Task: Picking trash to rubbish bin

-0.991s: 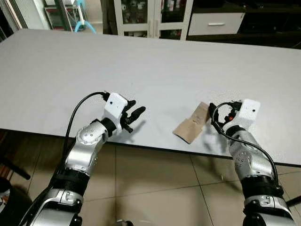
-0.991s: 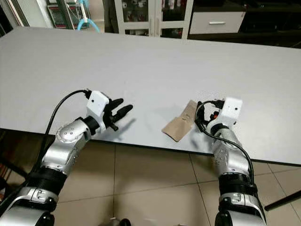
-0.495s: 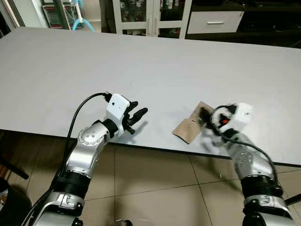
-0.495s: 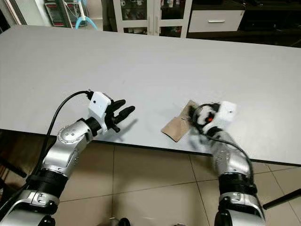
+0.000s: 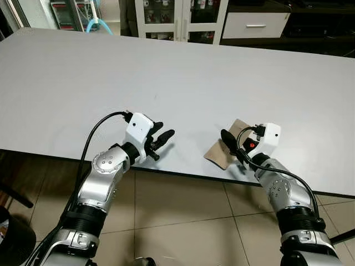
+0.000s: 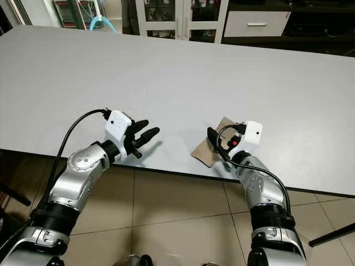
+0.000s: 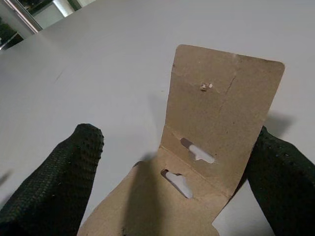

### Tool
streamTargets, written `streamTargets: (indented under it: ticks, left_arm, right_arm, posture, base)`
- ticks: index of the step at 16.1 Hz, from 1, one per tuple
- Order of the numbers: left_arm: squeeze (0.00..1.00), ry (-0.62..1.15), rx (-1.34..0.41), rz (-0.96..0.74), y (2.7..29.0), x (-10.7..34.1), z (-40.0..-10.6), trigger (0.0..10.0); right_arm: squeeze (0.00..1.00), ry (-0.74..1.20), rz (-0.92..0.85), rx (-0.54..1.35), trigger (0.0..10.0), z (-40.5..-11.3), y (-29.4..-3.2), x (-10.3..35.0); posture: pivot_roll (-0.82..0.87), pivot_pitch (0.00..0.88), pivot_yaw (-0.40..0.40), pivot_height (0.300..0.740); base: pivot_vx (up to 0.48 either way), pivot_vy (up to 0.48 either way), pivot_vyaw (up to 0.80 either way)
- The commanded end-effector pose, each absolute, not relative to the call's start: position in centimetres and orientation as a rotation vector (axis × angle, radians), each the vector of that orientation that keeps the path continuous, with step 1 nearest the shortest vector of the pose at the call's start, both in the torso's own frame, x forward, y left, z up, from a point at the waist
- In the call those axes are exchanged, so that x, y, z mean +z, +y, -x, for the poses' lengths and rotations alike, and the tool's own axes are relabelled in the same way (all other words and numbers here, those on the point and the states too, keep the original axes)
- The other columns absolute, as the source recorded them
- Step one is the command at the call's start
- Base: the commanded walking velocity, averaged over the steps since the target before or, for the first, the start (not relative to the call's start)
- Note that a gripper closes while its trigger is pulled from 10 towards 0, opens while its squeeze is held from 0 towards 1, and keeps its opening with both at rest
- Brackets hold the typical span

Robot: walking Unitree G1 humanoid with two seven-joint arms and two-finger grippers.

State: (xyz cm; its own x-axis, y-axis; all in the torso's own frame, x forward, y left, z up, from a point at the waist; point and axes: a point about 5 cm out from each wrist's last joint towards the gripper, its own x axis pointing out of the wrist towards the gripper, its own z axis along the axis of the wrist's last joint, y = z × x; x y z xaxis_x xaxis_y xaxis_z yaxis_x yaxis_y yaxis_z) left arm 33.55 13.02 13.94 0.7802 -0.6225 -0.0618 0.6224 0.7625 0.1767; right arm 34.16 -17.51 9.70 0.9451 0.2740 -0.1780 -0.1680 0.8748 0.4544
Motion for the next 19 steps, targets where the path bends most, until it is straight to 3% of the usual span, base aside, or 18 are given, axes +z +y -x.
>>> streamTargets:
  ticks: [1, 4, 5, 10, 16, 17, 19]
  left_arm:
    - [0.00, -0.009, -0.680, -0.196, 13.0, 14.2, -33.4, 10.0]
    - [0.00, -0.017, -0.673, -0.204, 13.0, 14.4, -33.6, 10.0]
    - [0.00, -0.020, -0.673, -0.200, 12.9, 14.5, -33.6, 10.0]
    - [0.00, -0.011, -0.682, -0.193, 12.6, 14.2, -33.4, 10.0]
    - [0.00, 0.005, -0.685, -0.184, 12.5, 13.8, -32.7, 10.0]
    - [0.00, 0.012, -0.688, -0.185, 12.5, 13.6, -32.4, 10.0]
    - [0.00, 0.023, -0.696, -0.184, 12.5, 13.4, -32.0, 10.0]
  right_arm:
    - [0.00, 0.202, -0.448, 0.221, 10.0, -34.6, -17.9, 10.7]
    - [0.00, 0.107, -0.439, 0.181, 10.0, -35.3, -19.0, 13.0]
    - [1.00, 0.050, -0.438, 0.157, 10.0, -35.8, -19.5, 14.7]
    - [1.00, -0.058, -0.409, 0.118, 10.0, -36.6, -21.1, 18.3]
    - [1.00, 0.094, -0.404, 0.056, 10.0, -36.5, -22.6, 15.2]
    - [0.00, 0.136, -0.420, 0.067, 10.0, -36.4, -22.4, 14.1]
    - [0.00, 0.193, -0.451, 0.106, 10.0, -36.1, -21.6, 12.7]
  posture:
    - [-0.05, 0.103, -0.011, 0.740]
    - [-0.06, 0.104, -0.009, 0.740]
    - [-0.06, 0.108, -0.009, 0.740]
    - [-0.06, 0.119, -0.011, 0.740]
    - [-0.05, 0.155, -0.016, 0.740]
    - [-0.04, 0.174, -0.016, 0.740]
    - [-0.03, 0.190, -0.016, 0.740]
  base:
    - [0.000, 0.000, 0.00]
    - [0.000, 0.000, 0.00]
    - [0.000, 0.000, 0.00]
    - [0.000, 0.000, 0.00]
    - [0.000, 0.000, 0.00]
    - [0.000, 0.000, 0.00]
    - [0.000, 0.000, 0.00]
